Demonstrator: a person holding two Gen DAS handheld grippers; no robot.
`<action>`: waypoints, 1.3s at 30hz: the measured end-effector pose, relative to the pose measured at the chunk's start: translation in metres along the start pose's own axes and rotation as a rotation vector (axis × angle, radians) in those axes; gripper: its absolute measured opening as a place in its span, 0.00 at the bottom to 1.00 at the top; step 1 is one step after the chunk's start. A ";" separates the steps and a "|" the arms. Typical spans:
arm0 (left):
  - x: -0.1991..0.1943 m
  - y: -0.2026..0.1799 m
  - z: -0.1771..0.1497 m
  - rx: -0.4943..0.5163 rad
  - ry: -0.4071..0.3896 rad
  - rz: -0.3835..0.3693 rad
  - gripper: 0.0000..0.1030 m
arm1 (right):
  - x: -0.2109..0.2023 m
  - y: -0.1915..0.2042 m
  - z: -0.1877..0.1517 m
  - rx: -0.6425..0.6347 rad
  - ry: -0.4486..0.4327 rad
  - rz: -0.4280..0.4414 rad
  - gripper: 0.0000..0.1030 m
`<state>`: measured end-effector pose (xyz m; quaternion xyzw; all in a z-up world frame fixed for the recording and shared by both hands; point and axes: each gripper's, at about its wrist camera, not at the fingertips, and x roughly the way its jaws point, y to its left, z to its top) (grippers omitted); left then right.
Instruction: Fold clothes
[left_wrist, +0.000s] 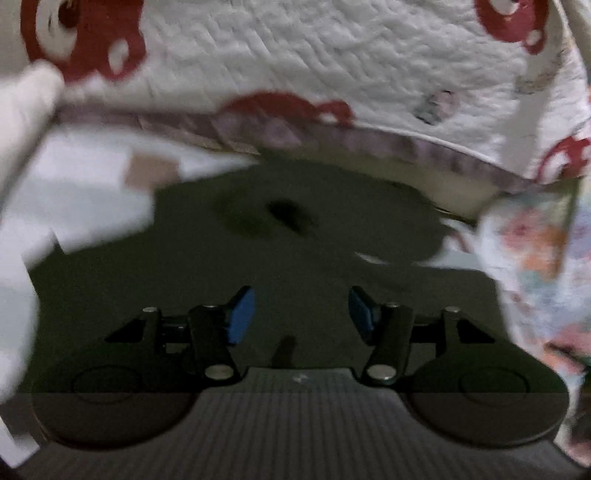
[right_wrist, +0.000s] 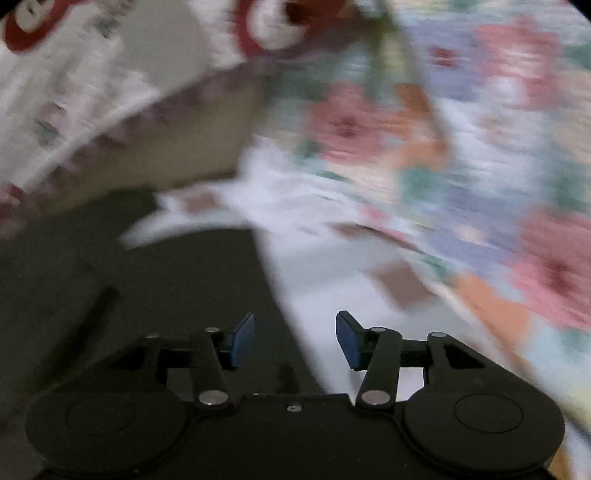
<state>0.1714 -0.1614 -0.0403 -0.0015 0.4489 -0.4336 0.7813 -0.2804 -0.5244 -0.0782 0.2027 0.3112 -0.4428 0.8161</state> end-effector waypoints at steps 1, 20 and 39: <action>0.008 0.002 0.009 0.034 -0.008 0.031 0.54 | 0.013 0.011 0.015 -0.001 0.004 0.064 0.53; 0.104 0.062 0.094 0.017 -0.023 0.030 0.54 | 0.206 0.123 0.131 0.106 0.245 0.436 0.62; 0.178 0.015 0.101 0.100 0.054 -0.051 0.67 | 0.241 0.144 0.110 0.104 0.126 0.463 0.64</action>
